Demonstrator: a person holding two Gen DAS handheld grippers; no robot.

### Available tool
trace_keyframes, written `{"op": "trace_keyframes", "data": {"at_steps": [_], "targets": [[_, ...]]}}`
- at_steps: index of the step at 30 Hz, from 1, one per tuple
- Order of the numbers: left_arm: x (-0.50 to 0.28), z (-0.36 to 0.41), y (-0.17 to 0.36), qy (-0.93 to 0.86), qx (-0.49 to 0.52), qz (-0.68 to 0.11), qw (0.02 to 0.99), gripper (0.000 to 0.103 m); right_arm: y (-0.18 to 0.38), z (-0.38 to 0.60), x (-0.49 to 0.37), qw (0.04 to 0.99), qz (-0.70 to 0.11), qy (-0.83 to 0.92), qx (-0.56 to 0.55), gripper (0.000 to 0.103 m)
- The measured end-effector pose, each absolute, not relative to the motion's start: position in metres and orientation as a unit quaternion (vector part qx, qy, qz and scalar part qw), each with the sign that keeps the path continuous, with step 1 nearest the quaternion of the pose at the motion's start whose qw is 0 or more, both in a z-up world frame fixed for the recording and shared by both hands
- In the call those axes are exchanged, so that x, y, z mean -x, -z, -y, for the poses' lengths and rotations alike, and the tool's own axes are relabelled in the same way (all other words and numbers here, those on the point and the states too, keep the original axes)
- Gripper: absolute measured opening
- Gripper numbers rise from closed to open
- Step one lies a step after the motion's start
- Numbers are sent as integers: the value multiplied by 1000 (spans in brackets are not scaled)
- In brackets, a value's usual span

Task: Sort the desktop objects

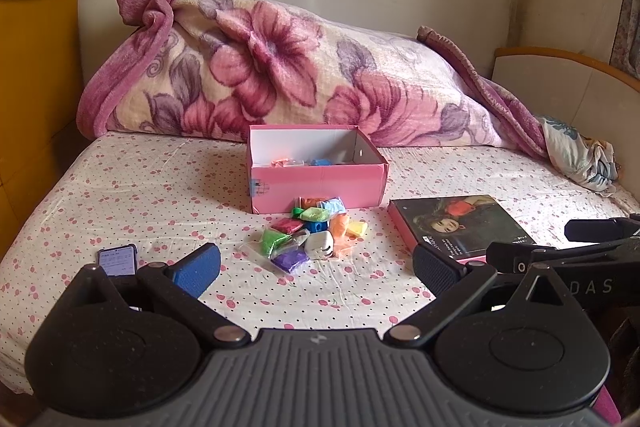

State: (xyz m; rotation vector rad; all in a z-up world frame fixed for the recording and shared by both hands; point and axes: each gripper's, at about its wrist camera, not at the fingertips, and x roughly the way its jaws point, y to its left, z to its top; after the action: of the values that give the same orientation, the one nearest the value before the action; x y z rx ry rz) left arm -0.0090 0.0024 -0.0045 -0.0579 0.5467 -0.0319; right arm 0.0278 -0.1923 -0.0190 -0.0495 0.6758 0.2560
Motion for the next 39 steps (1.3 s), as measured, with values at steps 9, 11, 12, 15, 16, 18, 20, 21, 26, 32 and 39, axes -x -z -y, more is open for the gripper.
{"op": "trace_keyframes", "data": {"at_steps": [9,11,12,15,16,18,20,21,26,32,39], "targets": [[4,2,1,13,29,-273,961,103,18,192,-28,935,-331,-125,25,102],[2,1,1,13,28,-273,961,103,18,192,-28,935,-332,-125,25,102],[2,0,1,13,28,-274,961,103,19,192,-28,935,-332,-125,25,102],[-1,-1,2,14,28,-274,961,103,19,193,-29,935,-332,-125,25,102],[-2,-1,2,14,28,-274,961,103,20,193,-30,935,-332,-125,25,102],[-4,-2,2,14,28,-275,961,103,20,194,-30,935,-332,-125,26,102],[-6,-2,3,14,28,-275,961,103,21,195,-31,935,-332,-125,26,102],[-3,-1,4,14,28,-274,961,103,21,196,-32,935,-332,-125,26,102],[2,3,7,14,29,-275,961,103,23,198,-34,935,-332,-125,26,102],[5,3,9,14,28,-274,961,103,25,201,-37,934,-333,-125,27,102],[3,4,13,17,28,-270,962,103,22,192,-30,932,-337,-128,27,102]]}}
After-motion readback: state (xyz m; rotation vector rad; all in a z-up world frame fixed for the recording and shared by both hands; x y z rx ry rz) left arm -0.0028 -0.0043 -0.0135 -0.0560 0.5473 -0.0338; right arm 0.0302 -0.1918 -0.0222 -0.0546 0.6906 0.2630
